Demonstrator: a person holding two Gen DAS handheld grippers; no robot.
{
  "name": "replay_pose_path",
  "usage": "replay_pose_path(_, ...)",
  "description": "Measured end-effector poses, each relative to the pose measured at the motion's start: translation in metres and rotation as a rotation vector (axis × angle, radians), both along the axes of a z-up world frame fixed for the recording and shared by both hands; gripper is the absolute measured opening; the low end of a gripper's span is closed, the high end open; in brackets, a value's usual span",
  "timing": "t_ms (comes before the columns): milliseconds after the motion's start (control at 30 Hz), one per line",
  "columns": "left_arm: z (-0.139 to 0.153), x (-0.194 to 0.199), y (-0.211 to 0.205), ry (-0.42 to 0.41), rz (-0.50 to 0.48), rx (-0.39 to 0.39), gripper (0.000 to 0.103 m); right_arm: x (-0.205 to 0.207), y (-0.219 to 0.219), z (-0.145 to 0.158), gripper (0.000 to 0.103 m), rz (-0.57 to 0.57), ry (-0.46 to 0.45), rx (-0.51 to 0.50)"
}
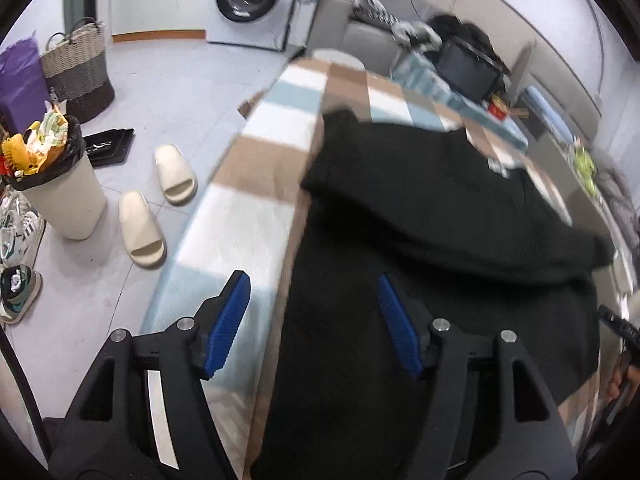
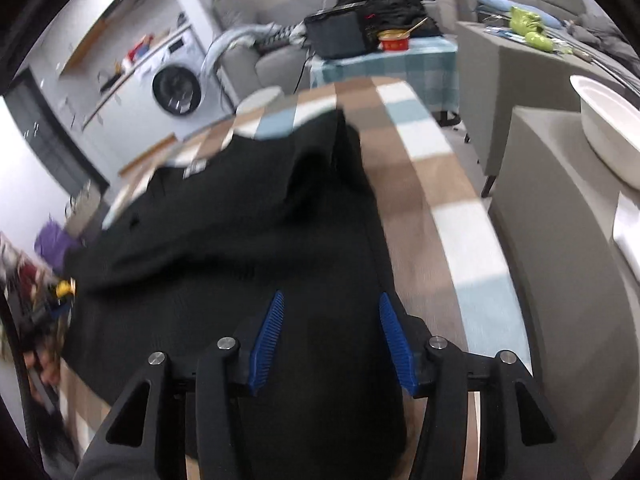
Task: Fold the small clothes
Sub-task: 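Grasp the hem with both grippers and fold it up toward the collar, then open both grippers and release the folded hem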
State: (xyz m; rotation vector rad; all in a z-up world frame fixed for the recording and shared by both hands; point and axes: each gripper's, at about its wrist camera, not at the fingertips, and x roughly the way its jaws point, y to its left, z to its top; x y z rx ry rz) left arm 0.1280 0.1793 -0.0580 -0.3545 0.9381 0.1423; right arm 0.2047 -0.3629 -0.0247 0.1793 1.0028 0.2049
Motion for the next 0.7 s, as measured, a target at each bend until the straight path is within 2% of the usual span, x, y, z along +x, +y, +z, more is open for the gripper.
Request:
replay_pose_path(133,-0.005,-0.003,-0.023,0.006,-0.101,0.034,0.061,0.001,0.016,-0.008,0.055,0.089,0.008,-0.060)
replay_pose_path(167,-0.005,-0.002,-0.030,0.001,-0.124,0.052,0.054,0.003,0.019,-0.009,0.055,0.095,0.010,-0.083)
replay_pose_path(200,-0.004,-0.001,-0.036,0.001,-0.135,0.067,0.040,0.005,0.021,-0.010,0.055,0.093,0.009,-0.101)
replay_pose_path(300,-0.005,0.001,-0.045,0.010,-0.144,0.082,0.024,0.007,0.021,-0.012,0.054,0.088,-0.003,-0.100)
replay_pose_path(367,-0.004,-0.001,-0.048,0.008,-0.160,0.093,0.020,0.007,0.021,-0.014,0.041,0.073,0.004,-0.111)
replay_pose_path(400,-0.003,-0.003,-0.051,0.008,-0.168,0.106,0.019,0.005,0.021,-0.014,0.039,0.067,0.000,-0.118)
replay_pose_path(567,-0.001,-0.016,-0.059,0.010,-0.202,0.138,0.019,-0.011,0.030,-0.015,0.036,0.116,0.010,-0.162)
replay_pose_path(700,0.001,-0.037,-0.057,0.024,-0.208,0.127,0.019,-0.033,0.034,-0.016,0.036,0.132,0.025,-0.159)
